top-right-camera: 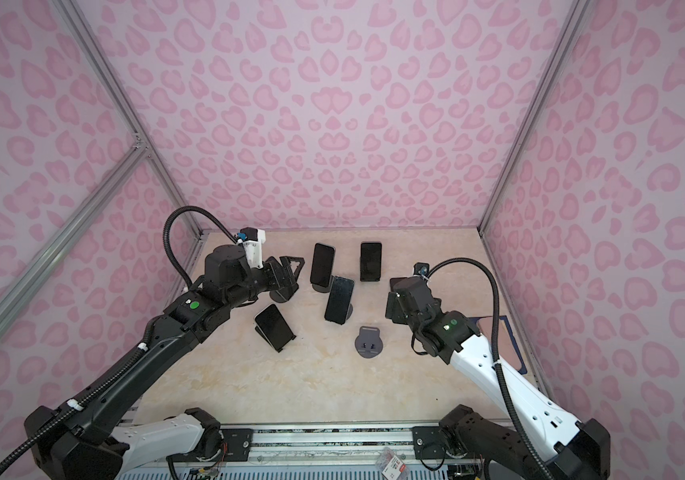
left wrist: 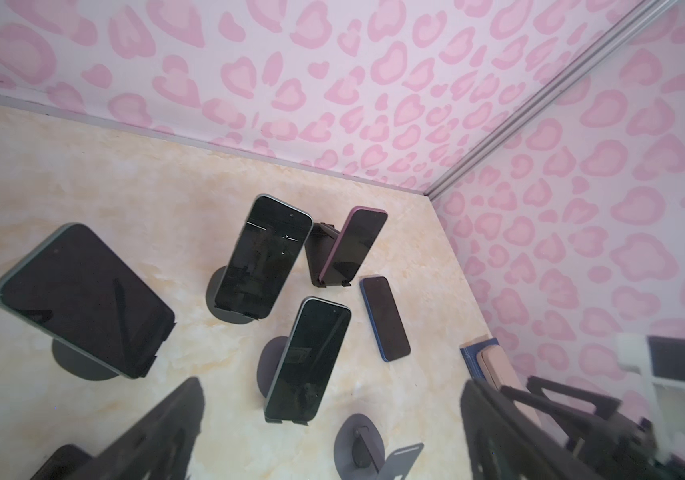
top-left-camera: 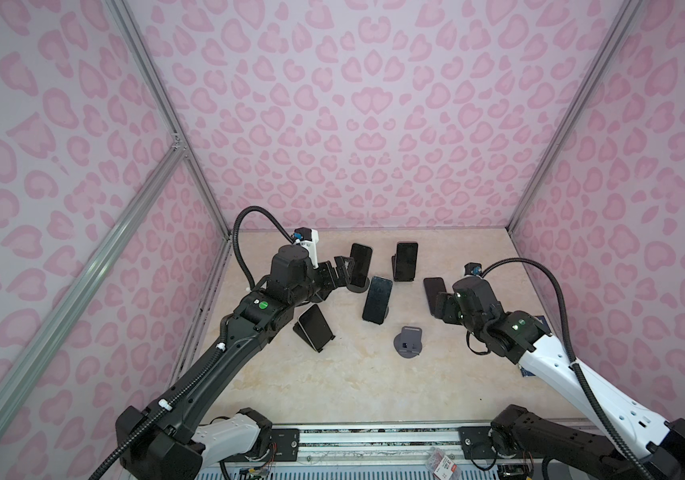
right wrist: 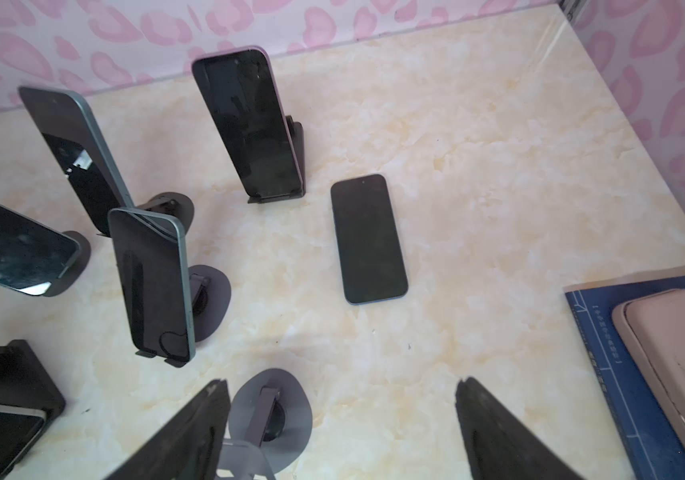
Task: Remove the phone from the phone stand
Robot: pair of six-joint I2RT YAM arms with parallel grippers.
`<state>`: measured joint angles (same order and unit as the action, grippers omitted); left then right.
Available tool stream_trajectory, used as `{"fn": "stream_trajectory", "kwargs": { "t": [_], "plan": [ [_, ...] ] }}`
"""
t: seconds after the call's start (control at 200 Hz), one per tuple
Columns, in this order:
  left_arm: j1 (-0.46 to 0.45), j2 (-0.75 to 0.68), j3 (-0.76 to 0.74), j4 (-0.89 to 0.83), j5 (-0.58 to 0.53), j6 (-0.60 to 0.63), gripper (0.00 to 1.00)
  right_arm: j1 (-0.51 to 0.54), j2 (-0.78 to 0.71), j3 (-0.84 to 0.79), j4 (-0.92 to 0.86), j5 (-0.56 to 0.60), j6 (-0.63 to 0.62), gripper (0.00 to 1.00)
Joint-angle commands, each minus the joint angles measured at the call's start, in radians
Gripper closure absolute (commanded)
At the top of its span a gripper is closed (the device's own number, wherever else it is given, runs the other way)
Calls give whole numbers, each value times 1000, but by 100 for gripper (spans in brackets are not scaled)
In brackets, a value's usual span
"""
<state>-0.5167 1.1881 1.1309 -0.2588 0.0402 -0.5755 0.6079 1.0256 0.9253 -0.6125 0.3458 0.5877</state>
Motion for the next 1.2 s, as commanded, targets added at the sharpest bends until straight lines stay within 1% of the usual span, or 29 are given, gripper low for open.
{"fn": "stream_trajectory", "kwargs": {
  "t": [0.0,0.055,0.105,0.18,0.235,0.36,0.43,0.605,0.71,0.865,0.9,1.065,1.2],
  "plan": [
    [3,0,-8,32,-69,5,0,91,-48,-56,22,143,135,8],
    [3,6,-7,32,-69,5,0,120,-53,-79,27,143,180,7],
    [3,14,-8,32,-71,1,0,146,-47,-107,44,114,202,5],
    [3,26,-8,32,-62,-6,0,172,-20,-121,54,63,204,2],
    [3,35,-9,33,-49,-13,0,194,4,-118,44,59,217,1],
    [3,60,-4,33,-23,-27,0,234,51,-136,92,43,238,1],
    [3,68,-3,33,3,-39,0,254,84,-141,119,53,252,1],
    [0,68,-3,37,38,-61,1,264,174,-134,158,53,286,1],
    [0,66,-3,45,64,-67,0,289,241,-119,171,71,310,1],
    [0,67,-2,55,95,-68,0,317,325,-119,247,34,317,4],
    [0,66,-3,55,91,-67,0,321,340,-114,250,37,319,5],
    [-3,62,-7,56,80,-64,0,325,401,-79,164,141,375,9],
    [-6,63,-6,55,82,-65,0,348,438,-79,156,181,406,14]
  ]
}}
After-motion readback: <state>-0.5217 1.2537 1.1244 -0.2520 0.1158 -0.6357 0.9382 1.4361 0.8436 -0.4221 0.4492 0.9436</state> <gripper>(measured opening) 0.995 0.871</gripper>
